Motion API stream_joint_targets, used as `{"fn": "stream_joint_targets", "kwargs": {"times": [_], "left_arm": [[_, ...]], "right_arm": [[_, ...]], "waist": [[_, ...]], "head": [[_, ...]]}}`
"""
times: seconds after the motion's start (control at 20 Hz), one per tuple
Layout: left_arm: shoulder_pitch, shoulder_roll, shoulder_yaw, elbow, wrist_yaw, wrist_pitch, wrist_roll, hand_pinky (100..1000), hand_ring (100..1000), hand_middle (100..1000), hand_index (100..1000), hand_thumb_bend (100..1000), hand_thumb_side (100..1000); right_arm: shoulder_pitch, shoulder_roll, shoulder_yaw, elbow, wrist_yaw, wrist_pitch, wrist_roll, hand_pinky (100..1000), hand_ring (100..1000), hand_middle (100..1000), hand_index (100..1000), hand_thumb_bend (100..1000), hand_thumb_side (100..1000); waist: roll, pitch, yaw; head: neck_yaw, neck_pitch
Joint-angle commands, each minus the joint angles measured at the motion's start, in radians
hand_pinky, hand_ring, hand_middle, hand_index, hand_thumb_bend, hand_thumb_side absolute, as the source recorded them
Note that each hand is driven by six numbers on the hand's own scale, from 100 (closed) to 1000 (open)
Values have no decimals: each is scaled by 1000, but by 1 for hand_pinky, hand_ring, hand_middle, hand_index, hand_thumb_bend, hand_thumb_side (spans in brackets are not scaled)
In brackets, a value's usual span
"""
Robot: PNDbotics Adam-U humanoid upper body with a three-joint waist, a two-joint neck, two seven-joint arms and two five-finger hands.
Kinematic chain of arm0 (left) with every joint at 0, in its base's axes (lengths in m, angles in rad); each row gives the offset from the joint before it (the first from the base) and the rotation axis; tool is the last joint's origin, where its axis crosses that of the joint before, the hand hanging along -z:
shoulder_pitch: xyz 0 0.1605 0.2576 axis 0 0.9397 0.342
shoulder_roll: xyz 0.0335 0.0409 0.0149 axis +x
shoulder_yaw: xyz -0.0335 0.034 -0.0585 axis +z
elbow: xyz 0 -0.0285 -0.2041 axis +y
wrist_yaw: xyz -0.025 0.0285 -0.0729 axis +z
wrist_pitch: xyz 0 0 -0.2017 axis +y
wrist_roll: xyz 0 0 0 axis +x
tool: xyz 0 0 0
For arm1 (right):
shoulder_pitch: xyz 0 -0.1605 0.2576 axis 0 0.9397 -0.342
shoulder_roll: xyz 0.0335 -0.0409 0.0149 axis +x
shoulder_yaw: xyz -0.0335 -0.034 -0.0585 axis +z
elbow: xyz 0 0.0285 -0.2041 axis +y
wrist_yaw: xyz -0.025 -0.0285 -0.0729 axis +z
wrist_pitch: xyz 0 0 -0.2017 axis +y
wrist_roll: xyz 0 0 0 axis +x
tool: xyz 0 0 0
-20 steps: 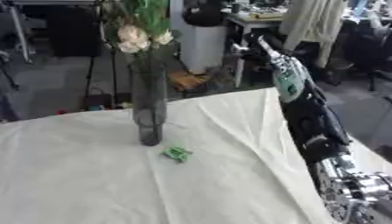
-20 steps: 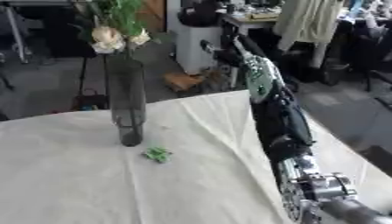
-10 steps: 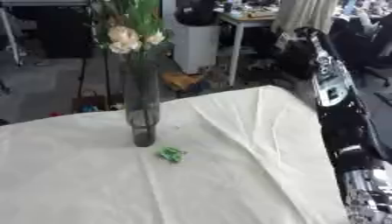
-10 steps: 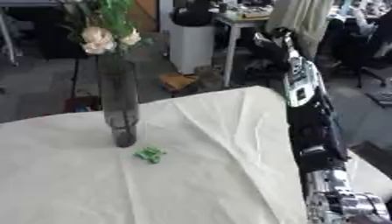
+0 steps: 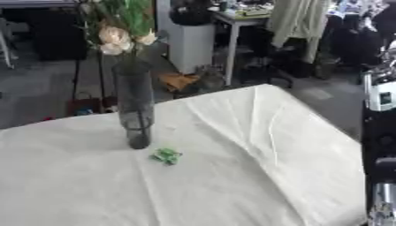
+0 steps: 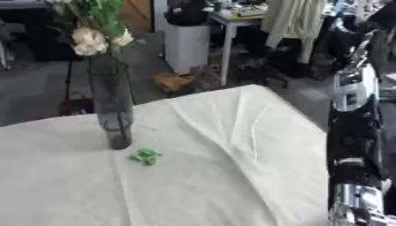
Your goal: Arrange flowers into the vase.
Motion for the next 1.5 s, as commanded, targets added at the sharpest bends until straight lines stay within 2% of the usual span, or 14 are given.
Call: {"fn": "stream_joint_targets", "kwargs": {"times": [0.05, 0.35, 0.55, 0.7, 0.9, 1.0, 1.05, 1.1, 1.15, 1.25, 1.3, 1.35, 1.4, 1.5], "left_arm": [[-1, 23, 19, -15, -9, -5, 11, 629, 549, 461, 675, 727, 734], [10, 19, 35, -10, -20, -9, 27, 628, 548, 461, 674, 730, 735], [16, 18, 41, -7, -27, -11, 33, 628, 547, 460, 672, 732, 736], [19, 19, 43, -6, -31, -12, 34, 628, 547, 460, 671, 732, 737], [20, 19, 44, -4, -34, -12, 34, 628, 547, 459, 671, 733, 738], [20, 19, 43, -3, -36, -11, 33, 628, 546, 458, 670, 734, 739], [18, 20, 42, -2, -38, -10, 32, 628, 546, 458, 670, 734, 739], [16, 21, 40, -2, -38, -10, 31, 628, 546, 458, 670, 735, 738], [11, 23, 37, -2, -39, -9, 28, 628, 546, 458, 670, 735, 739], [1, 25, 28, -2, -36, -5, 21, 628, 546, 458, 670, 735, 739], [-2, 26, 26, -2, -35, -4, 18, 628, 546, 457, 669, 734, 739], [-6, 26, 23, -1, -33, -2, 16, 628, 546, 457, 669, 734, 739], [-10, 26, 21, -1, -31, -1, 13, 629, 546, 457, 669, 734, 740], [-17, 26, 16, -1, -28, 2, 9, 628, 546, 458, 670, 736, 739]], "right_arm": [[9, -43, -73, -50, -62, 79, -181, 778, 916, 760, 815, 396, 779], [39, -24, -228, -118, -332, 127, -547, 722, 905, 759, 815, 350, 763], [64, -14, -360, -132, -457, 116, -586, 711, 901, 761, 813, 331, 751], [97, -8, -423, -85, -498, 92, -588, 703, 898, 759, 809, 321, 746], [161, 1, -476, 47, -573, 5, -588, 695, 891, 753, 809, 322, 732], [220, 8, -477, 180, -653, -90, -588, 694, 889, 751, 813, 313, 732], [261, 8, -455, 286, -724, -172, -588, 693, 888, 750, 814, 313, 731], [307, -2, -396, 436, -826, -285, -588, 693, 887, 749, 814, 314, 729], [353, -19, -287, 643, -959, -424, -588, 694, 885, 747, 815, 320, 721], [381, -43, 23, 1049, -1279, -712, -588, 693, 881, 745, 815, 332, 703], [388, -31, 159, 1132, -1463, -810, -588, 693, 878, 743, 815, 326, 700], [399, -13, 280, 1173, -1653, -872, -588, 692, 876, 742, 816, 224, 669], [409, 3, 394, 1193, -1842, -912, -588, 693, 874, 741, 817, 321, 695], [426, 40, 594, 1208, -2160, -952, -588, 695, 870, 739, 818, 313, 695]], "waist": [[-2, -8, -5], [-7, -11, -15], [-10, -11, -26], [-13, -11, -32], [-16, -10, -38], [-19, -8, -39], [-21, -6, -37], [-23, -4, -33], [-25, -1, -25], [-28, 3, -4], [-28, 4, 3], [-29, 6, 11], [-29, 7, 18], [-30, 10, 30]], "head": [[5, 9], [7, 13], [11, 18], [12, 22], [13, 25], [13, 24], [13, 24], [9, 24], [1, 23], [-19, 21], [-26, 20], [-33, 19], [-39, 18], [-49, 15]]}}
